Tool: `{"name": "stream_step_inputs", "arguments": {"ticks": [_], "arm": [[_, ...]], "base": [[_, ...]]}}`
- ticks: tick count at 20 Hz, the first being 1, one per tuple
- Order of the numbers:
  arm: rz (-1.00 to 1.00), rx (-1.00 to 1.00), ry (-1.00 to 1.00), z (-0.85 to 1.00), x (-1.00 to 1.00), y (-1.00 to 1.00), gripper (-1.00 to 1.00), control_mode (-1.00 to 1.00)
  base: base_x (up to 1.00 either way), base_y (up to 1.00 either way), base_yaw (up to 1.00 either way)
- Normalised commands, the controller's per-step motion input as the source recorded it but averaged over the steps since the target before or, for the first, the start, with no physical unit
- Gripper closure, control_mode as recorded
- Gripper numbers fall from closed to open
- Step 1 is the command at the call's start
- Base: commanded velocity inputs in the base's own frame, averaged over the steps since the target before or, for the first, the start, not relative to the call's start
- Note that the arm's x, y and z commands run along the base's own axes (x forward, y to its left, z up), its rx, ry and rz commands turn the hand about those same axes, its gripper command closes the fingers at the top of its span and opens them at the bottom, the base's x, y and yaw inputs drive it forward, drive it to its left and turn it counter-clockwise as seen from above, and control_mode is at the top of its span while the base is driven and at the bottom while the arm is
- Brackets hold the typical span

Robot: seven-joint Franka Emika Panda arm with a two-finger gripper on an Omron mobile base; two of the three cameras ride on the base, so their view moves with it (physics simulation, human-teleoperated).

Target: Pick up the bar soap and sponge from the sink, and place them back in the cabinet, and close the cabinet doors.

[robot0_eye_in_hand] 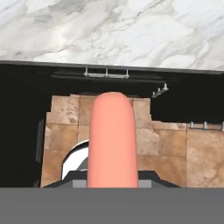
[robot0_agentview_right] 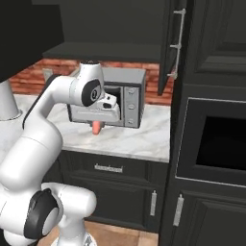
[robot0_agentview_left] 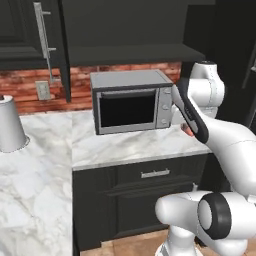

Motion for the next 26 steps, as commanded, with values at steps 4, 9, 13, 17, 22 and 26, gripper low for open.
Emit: {"name": "stream_step_inputs", "arguments": {"ticks": [4,9,13,17,22,26], "arm": [[0.0,0.0,0.0,0.0,0.0,0.0,1.0,1.0],[0.0,0.0,0.0,0.0,0.0,0.0,1.0,1.0],[0.0,0.0,0.0,0.0,0.0,0.0,1.0,1.0],[0.0,0.0,0.0,0.0,0.0,0.0,1.0,1.0],[0.0,0.0,0.0,0.0,0.0,0.0,1.0,1.0],[0.0,0.0,0.0,0.0,0.0,0.0,1.0,1.0]], "base": [[0.42,0.33,-0.06],[0.37,0.32,-0.06],[0.37,0.26,-0.06],[0.44,0.23,-0.05],[0.44,0.1,-0.04],[0.36,0.07,-0.03]]}}
